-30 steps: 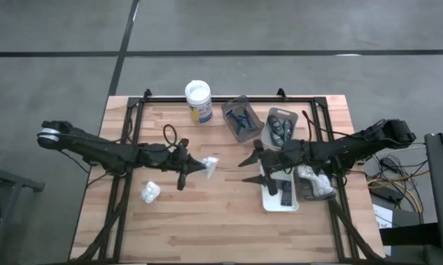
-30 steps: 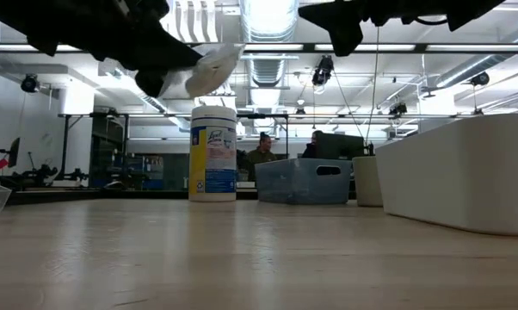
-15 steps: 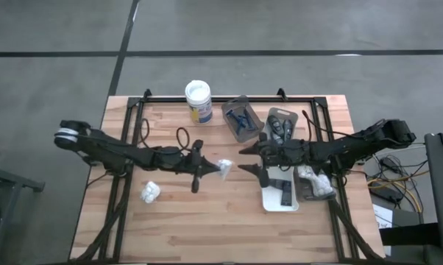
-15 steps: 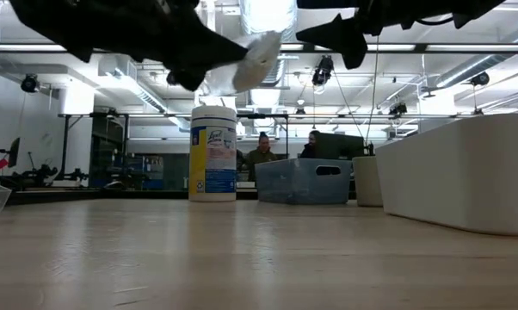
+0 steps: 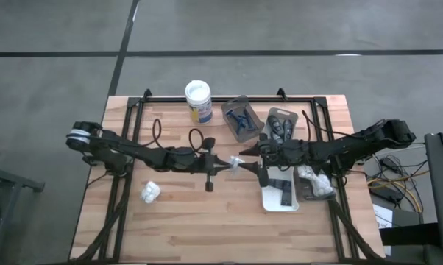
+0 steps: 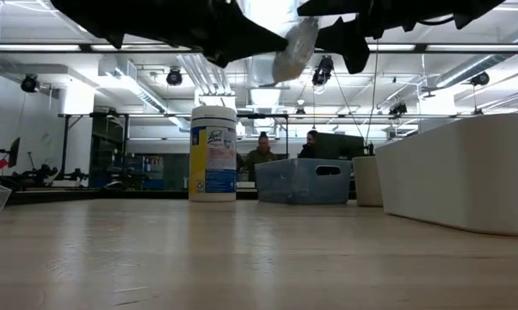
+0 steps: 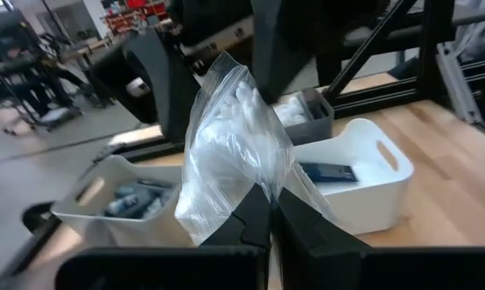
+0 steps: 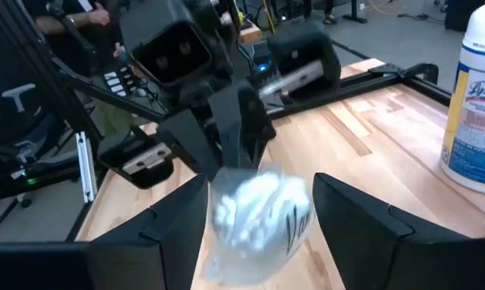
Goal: Pick & Place Travel size toiletries
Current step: Put the white cotton pack into the bottom black bin
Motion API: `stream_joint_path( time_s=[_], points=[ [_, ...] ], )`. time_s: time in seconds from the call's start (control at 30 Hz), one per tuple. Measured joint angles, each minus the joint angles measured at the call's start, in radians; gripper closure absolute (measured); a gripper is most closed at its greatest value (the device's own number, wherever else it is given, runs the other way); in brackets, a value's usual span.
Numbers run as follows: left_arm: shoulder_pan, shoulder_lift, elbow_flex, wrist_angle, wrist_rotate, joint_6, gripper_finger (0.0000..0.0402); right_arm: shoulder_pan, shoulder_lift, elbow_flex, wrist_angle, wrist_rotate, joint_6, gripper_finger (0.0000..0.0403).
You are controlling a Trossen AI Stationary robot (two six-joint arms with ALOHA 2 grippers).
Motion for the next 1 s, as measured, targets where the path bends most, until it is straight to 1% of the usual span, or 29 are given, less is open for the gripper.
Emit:
stream_joint_path(
  time_s=[0.17, 0.27, 0.4, 0.67, 0.77, 0.87, 1.0],
  points=[
    [0.000, -0.010, 0.010, 0.000, -0.010, 0.051, 0.0395, 0.000, 0.001, -0.001, -0.015, 0.000, 0.000, 0.0183],
    [0.000, -0.013, 0.010, -0.002, -0.010, 0.057, 0.0395, 0.000, 0.001, -0.001, -0.020, 0.015, -0.005, 0.0192],
    [0.001, -0.013, 0.003, -0.003, -0.010, 0.050, 0.0390, 0.000, 0.001, -0.003, -0.022, 0.022, -0.014, 0.0228],
    [0.001, -0.014, 0.003, -0.029, -0.009, 0.041, 0.0369, 0.000, 0.001, -0.009, -0.028, 0.024, -0.028, 0.0332],
    [0.001, -0.014, 0.002, -0.037, -0.009, 0.037, 0.0356, 0.000, 0.001, -0.011, -0.028, 0.024, -0.028, 0.0365],
    [0.000, -0.015, 0.002, -0.052, -0.009, 0.021, 0.0338, 0.000, 0.001, -0.012, -0.034, 0.023, -0.031, 0.0381],
    [0.000, -0.016, 0.003, -0.085, -0.007, -0.010, 0.0305, 0.000, 0.001, -0.012, -0.072, 0.024, -0.027, 0.0374]
  ],
)
